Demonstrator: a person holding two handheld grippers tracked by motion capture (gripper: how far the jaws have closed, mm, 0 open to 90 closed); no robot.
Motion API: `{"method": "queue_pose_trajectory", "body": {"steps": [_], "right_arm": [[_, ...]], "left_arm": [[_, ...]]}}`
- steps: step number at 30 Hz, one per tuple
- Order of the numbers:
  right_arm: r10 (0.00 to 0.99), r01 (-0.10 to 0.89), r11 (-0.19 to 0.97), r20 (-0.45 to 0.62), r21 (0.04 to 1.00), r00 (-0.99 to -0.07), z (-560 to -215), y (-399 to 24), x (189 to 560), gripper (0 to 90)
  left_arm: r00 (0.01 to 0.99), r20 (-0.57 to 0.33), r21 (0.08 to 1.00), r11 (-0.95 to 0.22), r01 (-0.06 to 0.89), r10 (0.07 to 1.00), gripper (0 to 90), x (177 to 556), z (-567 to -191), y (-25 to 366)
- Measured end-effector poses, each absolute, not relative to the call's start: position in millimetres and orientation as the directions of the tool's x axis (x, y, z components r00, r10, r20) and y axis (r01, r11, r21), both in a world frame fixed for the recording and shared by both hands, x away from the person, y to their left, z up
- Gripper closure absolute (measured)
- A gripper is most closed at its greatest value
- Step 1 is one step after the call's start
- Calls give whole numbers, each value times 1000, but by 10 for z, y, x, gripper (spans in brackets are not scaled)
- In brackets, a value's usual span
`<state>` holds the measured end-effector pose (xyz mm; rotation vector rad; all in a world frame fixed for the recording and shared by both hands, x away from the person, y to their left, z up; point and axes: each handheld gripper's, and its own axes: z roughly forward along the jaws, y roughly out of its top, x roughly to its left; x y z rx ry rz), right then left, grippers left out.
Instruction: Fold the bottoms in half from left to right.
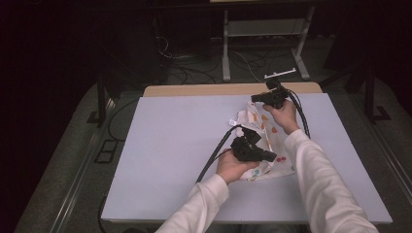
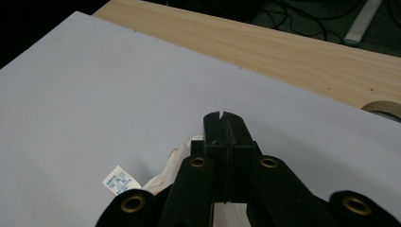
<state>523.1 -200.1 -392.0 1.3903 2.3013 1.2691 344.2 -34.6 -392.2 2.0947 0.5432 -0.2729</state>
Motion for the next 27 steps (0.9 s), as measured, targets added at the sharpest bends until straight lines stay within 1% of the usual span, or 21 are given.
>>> {"method": "queue_pose_trajectory", "body": {"steps": [8, 14, 27], "right_arm": [[779, 662, 213, 284, 719, -559, -3998, -2063, 5274, 885], [760, 650, 231, 284, 724, -585, -4017, -2092, 5274, 885], [747, 638, 252, 272, 728, -606, -4083, -2174, 5254, 885]], "left_arm": [[871, -394, 728, -480, 490, 293, 895, 3448, -4024, -516], [864, -396, 716, -485, 502, 310, 895, 3436, -4092, -646], [845, -418, 685, -494, 535, 334, 895, 3426, -4297, -858]]}}
